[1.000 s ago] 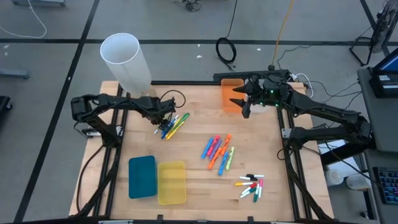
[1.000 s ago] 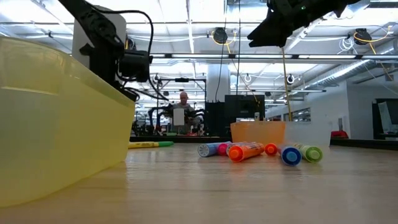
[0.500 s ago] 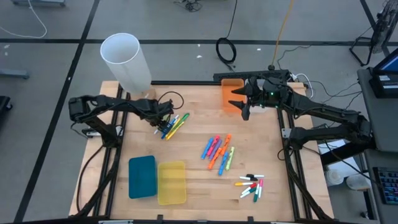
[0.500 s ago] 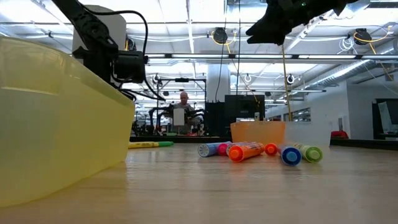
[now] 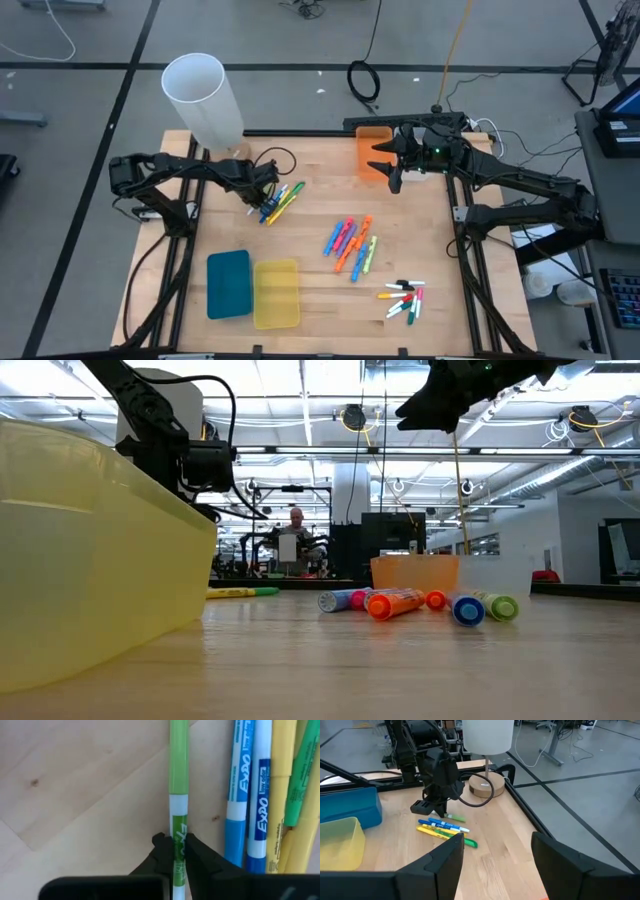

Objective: Pick & Place Markers
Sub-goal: Put the light green marker pen into the transparent bin

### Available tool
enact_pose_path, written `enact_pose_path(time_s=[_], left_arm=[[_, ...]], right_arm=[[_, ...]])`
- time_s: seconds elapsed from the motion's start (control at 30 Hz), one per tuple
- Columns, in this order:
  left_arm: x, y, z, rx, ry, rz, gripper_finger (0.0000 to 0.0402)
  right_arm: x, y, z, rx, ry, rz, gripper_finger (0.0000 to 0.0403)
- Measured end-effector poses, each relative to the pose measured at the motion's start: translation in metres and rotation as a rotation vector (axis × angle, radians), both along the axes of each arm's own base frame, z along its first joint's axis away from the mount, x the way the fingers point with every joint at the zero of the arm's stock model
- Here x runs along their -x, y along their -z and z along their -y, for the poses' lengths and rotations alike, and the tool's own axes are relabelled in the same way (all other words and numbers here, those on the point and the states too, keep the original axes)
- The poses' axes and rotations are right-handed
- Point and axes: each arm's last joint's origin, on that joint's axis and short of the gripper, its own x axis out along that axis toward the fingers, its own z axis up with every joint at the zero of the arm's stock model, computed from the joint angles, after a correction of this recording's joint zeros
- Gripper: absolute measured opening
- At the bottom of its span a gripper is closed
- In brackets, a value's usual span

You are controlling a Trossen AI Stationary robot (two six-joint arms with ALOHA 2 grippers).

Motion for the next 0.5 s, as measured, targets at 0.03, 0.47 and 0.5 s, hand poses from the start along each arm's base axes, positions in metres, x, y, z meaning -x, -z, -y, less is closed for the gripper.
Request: enact_pose_path(time_s=[0.03,0.47,0.5], left_arm=[[0.0,0.0,0.0,-0.002,0.021,-0.002,0.0029],[-0.009,-0.069,0.0,-0.137,0.113,0.239,0.0027],[-0.008,-0.076,0.001,-0.157,0.123,0.255,0.0027]], right_arm=[[0.0,0.0,0.0,0.0,0.0,0.0,0.022],[0.0,0.0,0.0,-0.001,0.0,0.0,0.0219],[0.0,0.0,0.0,-0.001,0.0,0.0,0.0219]])
